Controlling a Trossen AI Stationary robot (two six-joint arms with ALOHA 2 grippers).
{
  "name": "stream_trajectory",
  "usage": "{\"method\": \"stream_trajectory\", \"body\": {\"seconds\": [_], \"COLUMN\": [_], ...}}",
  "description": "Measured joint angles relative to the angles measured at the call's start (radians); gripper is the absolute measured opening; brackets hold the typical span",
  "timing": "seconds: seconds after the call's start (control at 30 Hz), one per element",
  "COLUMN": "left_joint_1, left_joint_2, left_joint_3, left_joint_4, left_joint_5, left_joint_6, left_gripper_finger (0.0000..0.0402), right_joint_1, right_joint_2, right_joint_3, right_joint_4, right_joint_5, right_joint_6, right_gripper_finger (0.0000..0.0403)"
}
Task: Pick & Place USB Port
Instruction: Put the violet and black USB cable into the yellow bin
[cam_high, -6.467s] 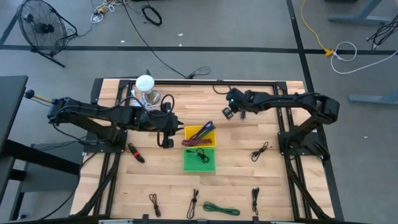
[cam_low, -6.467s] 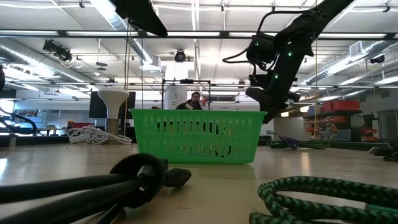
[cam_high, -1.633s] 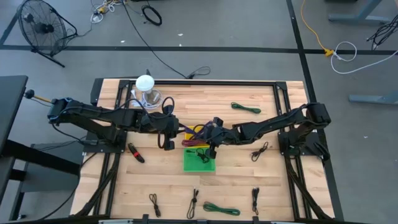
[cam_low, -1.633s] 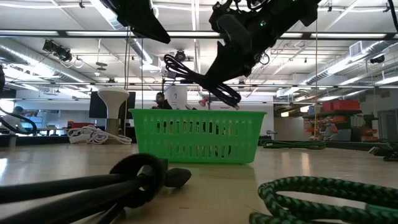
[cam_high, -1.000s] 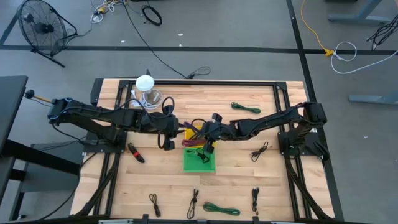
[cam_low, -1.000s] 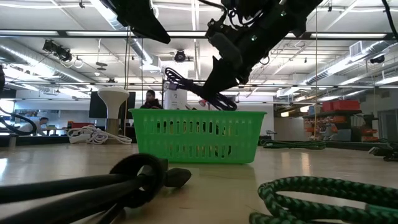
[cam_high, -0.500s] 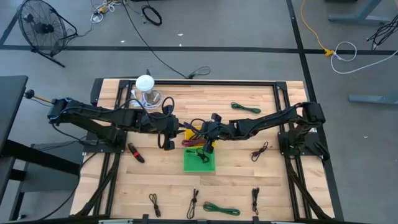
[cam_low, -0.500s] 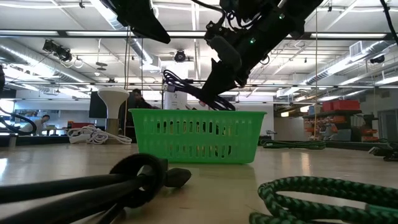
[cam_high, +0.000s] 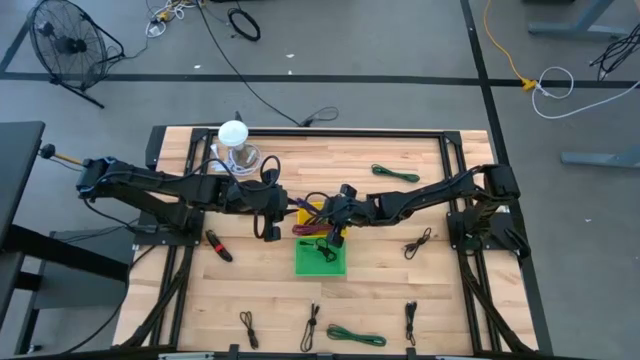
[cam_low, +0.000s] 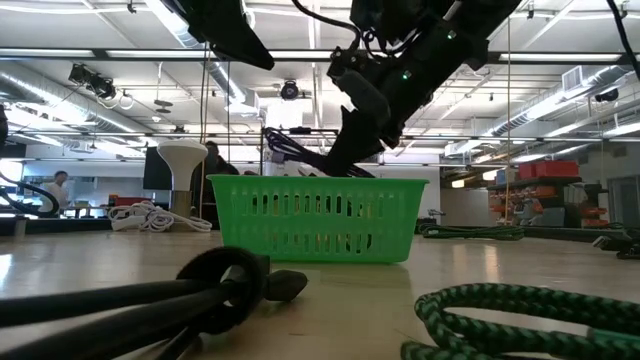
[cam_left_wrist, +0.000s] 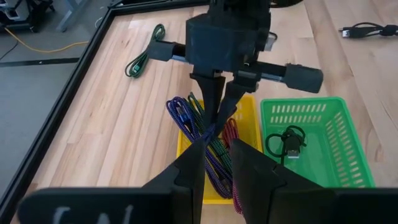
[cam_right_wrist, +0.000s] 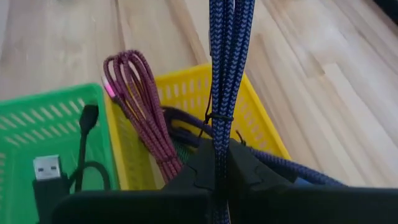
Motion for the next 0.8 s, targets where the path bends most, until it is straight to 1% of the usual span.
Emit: {"method": "stream_trajectory", "body": {"seconds": [0.5,0.6,0.8], "left_joint_1": [0.000,0.000,0.000], "left_joint_2": [0.000,0.000,0.000], "left_joint_3": [0.000,0.000,0.000], "left_joint_4": [0.000,0.000,0.000], "left_joint_5": [0.000,0.000,0.000], "left_joint_6": [0.000,0.000,0.000], "left_gripper_finger": [0.0083,0.0083,0.0083], "right_joint_1": [0.000,0.000,0.000], "right_joint_2": [0.007,0.007,0.007], "right_joint_3": [0.000,0.000,0.000], "right_joint_4": [0.009,0.012,0.008], "right_joint_5": [-0.051,-0.051,-0.047], "right_joint_6": [0.009,0.009,0.009], "right_gripper_finger": [0.0010,0.0026,0.0072]}}
